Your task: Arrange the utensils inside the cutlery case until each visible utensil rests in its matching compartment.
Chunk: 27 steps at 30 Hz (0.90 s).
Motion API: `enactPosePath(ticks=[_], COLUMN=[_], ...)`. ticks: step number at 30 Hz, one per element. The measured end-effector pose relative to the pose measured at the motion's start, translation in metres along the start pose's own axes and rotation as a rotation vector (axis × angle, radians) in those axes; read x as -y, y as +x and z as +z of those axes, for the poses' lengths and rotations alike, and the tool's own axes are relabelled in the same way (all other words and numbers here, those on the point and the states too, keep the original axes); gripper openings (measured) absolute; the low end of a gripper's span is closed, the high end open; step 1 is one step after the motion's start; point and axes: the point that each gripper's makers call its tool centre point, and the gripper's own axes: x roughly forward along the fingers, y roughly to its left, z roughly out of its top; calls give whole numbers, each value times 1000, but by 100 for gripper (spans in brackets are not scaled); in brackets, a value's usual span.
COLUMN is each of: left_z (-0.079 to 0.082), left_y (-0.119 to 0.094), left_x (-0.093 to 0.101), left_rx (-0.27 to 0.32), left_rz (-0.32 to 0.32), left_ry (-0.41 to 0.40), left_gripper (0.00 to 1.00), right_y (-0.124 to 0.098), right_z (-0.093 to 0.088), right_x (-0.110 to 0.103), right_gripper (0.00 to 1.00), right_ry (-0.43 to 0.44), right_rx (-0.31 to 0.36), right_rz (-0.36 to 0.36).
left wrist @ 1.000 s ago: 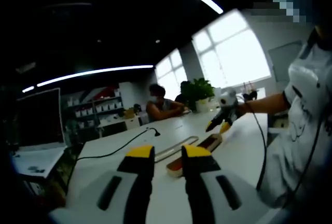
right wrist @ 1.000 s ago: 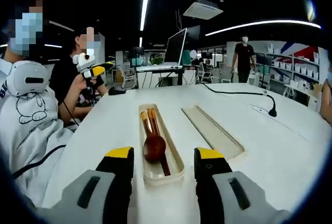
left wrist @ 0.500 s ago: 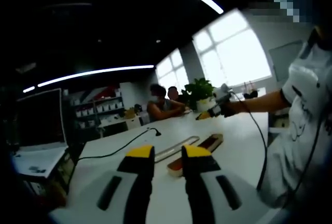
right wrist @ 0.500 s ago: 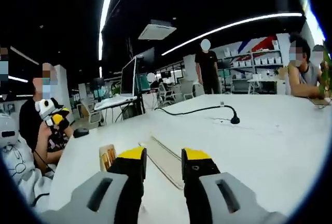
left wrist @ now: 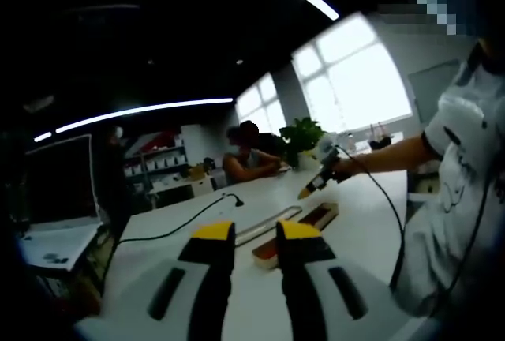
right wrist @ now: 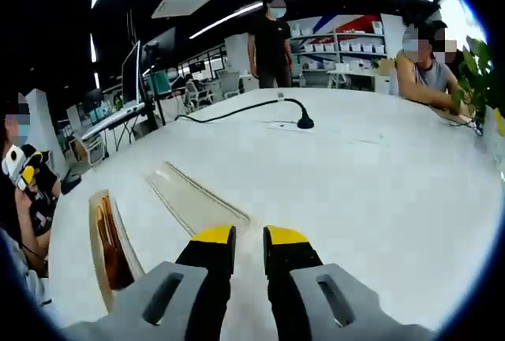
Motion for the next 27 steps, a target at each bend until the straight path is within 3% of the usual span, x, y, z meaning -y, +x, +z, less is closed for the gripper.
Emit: enactPosePath(ticks=[13, 20, 27], left_z=[2, 2, 3], left_y=[-8, -8, -7], left_x=[-13, -13, -11], left_rx=[13, 13, 10], left_rz=[30, 31, 25], left_ry=[-6, -3, 1], left_gripper=[22, 22, 22], right_y=[26, 26, 23], right_z=[-6, -4, -4], right_x=[2, -3, -1], right_gripper=[18, 9, 8], right_ry=[-29, -94, -131], right_rx=[-129, -158, -187], right_rz=[-66, -73, -93])
